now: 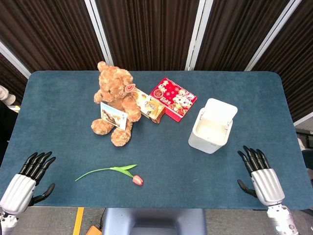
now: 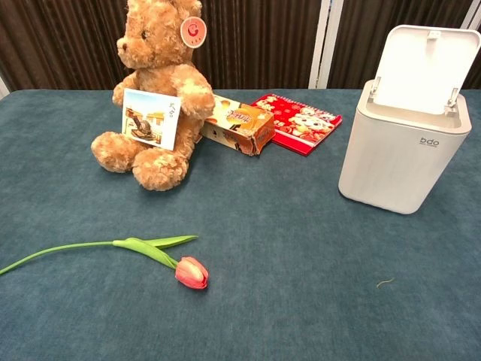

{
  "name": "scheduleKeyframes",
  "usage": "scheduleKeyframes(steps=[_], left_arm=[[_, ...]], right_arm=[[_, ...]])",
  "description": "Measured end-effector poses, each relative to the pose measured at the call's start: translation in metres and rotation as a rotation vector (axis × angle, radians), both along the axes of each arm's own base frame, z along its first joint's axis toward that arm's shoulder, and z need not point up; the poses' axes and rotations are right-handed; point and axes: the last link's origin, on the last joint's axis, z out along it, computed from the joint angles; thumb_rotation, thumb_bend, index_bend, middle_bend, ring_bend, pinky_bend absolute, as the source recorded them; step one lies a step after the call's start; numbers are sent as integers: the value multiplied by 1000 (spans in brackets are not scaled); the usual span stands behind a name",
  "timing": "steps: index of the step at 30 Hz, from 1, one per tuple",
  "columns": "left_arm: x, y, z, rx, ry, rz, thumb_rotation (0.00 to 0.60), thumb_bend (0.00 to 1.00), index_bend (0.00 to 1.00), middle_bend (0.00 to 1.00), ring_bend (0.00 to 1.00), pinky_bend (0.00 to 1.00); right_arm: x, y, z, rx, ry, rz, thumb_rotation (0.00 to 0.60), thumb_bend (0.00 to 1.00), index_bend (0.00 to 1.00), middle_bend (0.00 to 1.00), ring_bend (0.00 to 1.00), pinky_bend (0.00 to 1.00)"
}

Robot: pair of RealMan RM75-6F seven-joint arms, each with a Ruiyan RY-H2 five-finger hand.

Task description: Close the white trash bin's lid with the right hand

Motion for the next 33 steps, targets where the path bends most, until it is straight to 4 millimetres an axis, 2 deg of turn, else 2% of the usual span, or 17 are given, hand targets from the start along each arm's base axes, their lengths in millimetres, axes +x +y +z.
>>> scheduleKeyframes(steps=[6, 7, 8, 9, 10, 11, 12, 13, 15, 17, 23, 28, 33], left_arm=[[0, 0, -1, -6, 0, -2, 600, 392, 18, 0, 0, 9], [0, 1, -1, -8, 0, 2, 600, 392, 18, 0, 0, 9], [0, 1, -1, -9, -2, 4, 600, 392, 18, 0, 0, 9], [-1, 2, -1, -9, -2, 6, 600, 392, 19, 0, 0, 9], [-1, 3, -2, -11, -1, 8, 600, 392, 19, 0, 0, 9], [-1, 4, -2, -12, -2, 8, 600, 392, 19, 0, 0, 8], [0, 4, -2, -13, -2, 8, 600, 392, 19, 0, 0, 8], [0, 4, -2, -13, -1, 6, 600, 392, 19, 0, 0, 8], [0, 4, -3, -13, -1, 6, 600, 392, 18, 0, 0, 9], [1, 4, -3, -14, 0, 5, 600, 392, 13, 0, 0, 9], [1, 5, -7, -24, 11, 6, 600, 390, 1, 0, 0, 9], [1, 7, -8, -26, 11, 10, 600, 391, 0, 0, 0, 9], [1, 10, -9, -24, 12, 13, 600, 389, 0, 0, 0, 9]], right_arm=[[0, -3, 1, -15, -10, 3, 600, 368, 0, 2, 0, 0], [1, -6, 2, -24, -17, 6, 600, 368, 0, 50, 12, 45], [2, -9, 4, -33, -23, 8, 600, 368, 0, 141, 76, 151], [4, -14, 7, -48, -34, 13, 600, 369, 0, 279, 205, 318], [6, -20, 9, -61, -45, 18, 600, 379, 3, 457, 390, 525], [9, -26, 13, -75, -57, 23, 600, 406, 20, 657, 633, 748], [13, -33, 17, -89, -69, 26, 600, 435, 45, 792, 791, 875], [17, -44, 23, -104, -82, 26, 600, 459, 63, 860, 864, 926], [24, -60, 31, -115, -97, 20, 600, 503, 102, 934, 939, 973], [30, -73, 38, -109, -104, 6, 600, 602, 177, 1000, 1000, 1000], [47, -118, 57, -90, -42, -53, 600, 789, 263, 1000, 1000, 1000], [58, -161, 67, -39, 18, -194, 600, 865, 309, 1000, 1000, 1000], [78, -197, 64, 43, 73, -287, 600, 868, 332, 1000, 1000, 1000]])
